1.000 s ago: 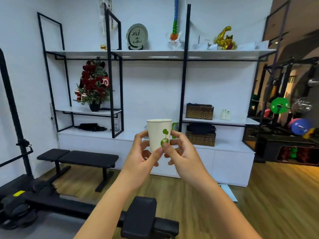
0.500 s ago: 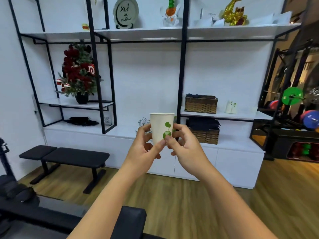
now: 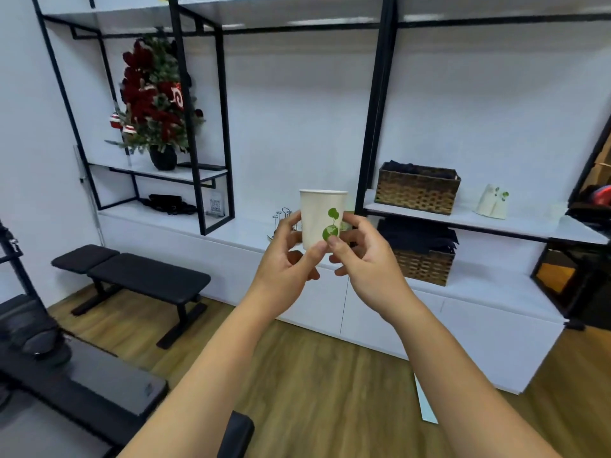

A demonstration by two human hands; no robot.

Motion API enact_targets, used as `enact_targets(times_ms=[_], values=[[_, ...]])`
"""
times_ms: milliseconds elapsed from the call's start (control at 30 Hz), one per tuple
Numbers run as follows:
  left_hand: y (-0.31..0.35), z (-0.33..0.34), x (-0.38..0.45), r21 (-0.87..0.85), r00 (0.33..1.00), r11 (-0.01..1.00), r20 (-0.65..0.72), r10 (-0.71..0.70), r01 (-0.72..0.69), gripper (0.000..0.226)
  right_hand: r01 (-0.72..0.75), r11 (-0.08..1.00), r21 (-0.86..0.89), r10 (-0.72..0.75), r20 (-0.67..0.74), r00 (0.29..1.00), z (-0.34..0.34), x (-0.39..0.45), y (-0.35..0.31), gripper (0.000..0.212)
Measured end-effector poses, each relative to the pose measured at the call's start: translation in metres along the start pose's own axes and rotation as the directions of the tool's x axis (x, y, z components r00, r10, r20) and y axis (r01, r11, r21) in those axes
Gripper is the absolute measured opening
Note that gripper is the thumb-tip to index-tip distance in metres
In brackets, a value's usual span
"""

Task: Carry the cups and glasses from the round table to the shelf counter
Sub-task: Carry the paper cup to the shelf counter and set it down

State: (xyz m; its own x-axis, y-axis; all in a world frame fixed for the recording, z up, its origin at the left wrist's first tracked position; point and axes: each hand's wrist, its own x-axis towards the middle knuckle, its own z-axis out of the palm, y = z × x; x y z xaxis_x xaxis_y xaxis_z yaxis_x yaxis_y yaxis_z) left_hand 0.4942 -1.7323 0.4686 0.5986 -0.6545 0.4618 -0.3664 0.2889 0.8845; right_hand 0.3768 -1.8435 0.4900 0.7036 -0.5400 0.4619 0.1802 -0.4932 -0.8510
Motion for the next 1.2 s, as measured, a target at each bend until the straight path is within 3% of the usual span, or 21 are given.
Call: enact_targets(times_ms=[200,367,500,633,733,867,1000,1200], values=[[-0.075,0.025,0.08,0.045,0.999,0.999,-0.044,-0.023,0.025,0.054,-0.041,0.998,0.042,0.04,0.021,0.999,-0.012,0.077,0.087,0.037],[-0.146,0.039,0.168,0.051,0.994,0.999,-0.114,0.007,-0.001,0.037,-0.06,0.998,0.009,0.059,0.065,0.996,-0.02,0.166,0.157,0.037],[-0.191,0.042,0.244,0.038,0.984,0.999,-0.175,0.003,0.004,0.052,-0.069,0.998,-0.011,0.07,0.101,0.992,-0.028,0.253,0.205,0.034],[-0.225,0.038,0.323,0.02,0.977,1.0,-0.212,0.022,-0.018,0.036,-0.064,0.998,0.024,0.061,0.1,0.993,-0.025,0.337,0.252,0.028],[-0.251,0.033,0.37,0.025,0.973,1.0,-0.23,0.02,-0.014,0.038,-0.082,0.994,0.077,0.075,0.082,0.994,-0.013,0.389,0.288,0.027],[-0.291,0.029,0.426,0.07,0.977,0.998,-0.215,0.017,-0.002,0.049,-0.113,0.986,0.124,0.106,0.062,0.992,0.004,0.452,0.329,0.053],[-0.336,0.02,0.486,0.134,0.974,0.99,-0.227,-0.001,0.033,0.056,-0.089,0.994,0.071,0.081,0.107,0.991,0.019,0.522,0.371,0.048],[-0.392,0.007,0.591,0.169,0.955,0.979,-0.291,-0.057,0.11,0.065,-0.117,0.984,0.136,0.091,0.181,0.979,0.035,0.639,0.429,0.063]])
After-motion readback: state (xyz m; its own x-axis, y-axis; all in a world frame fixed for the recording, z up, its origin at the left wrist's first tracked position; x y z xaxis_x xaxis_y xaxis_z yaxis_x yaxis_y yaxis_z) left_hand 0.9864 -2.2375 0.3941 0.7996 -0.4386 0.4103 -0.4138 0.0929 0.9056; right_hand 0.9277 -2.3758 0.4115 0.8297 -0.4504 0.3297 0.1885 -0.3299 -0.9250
